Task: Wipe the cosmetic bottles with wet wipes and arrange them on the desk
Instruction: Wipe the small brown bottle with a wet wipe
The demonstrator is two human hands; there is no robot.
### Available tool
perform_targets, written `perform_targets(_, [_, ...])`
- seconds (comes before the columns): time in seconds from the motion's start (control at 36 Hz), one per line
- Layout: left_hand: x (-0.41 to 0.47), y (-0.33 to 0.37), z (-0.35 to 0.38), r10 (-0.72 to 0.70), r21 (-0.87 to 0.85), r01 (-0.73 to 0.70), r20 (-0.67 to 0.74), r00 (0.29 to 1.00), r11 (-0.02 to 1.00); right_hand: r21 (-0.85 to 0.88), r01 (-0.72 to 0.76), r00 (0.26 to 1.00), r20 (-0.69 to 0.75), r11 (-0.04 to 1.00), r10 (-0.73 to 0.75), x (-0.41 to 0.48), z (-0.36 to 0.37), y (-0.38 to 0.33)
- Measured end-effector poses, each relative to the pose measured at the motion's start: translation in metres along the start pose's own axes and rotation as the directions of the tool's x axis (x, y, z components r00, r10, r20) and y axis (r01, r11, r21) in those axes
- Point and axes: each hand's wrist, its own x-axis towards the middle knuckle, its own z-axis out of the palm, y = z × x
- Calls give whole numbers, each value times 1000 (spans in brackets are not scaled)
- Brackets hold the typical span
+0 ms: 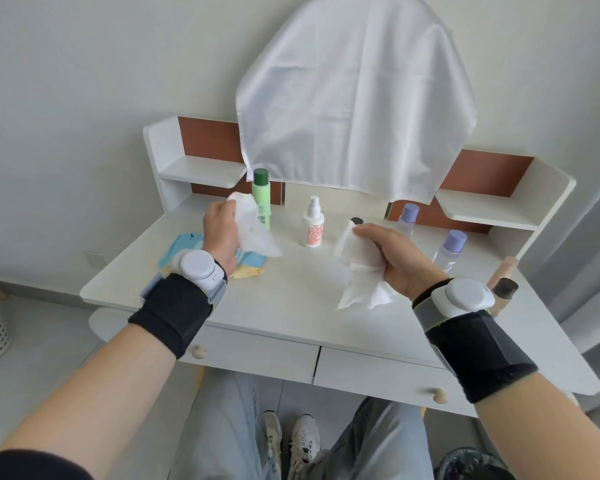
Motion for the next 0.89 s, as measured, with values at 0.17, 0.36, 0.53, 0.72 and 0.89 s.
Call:
perform_targets(0.17, [17, -12, -29, -46, 232, 49, -18, 999, 971, 48, -86, 996, -29, 995, 88, 4, 13, 1])
perform_targets(0.36, [20, -25, -55, 218, 708, -70, -120, 969, 702, 33, -63, 998, 15, 997, 63, 9, 22, 9])
perform_targets(0.53, [-8, -10, -31, 406, 578, -391, 111, 907, 716, 36, -15, 998, 55, 999, 13, 11, 24, 6])
perform_targets(0.72, [-54, 2, 17, -80, 229, -146, 753, 654, 962, 68, 64, 992, 108, 996, -71, 7, 24, -1])
perform_targets(0.89, [-58, 0, 40, -69, 253, -166, 716, 695, 953, -5, 85, 989, 123, 996, -83, 1, 9, 1])
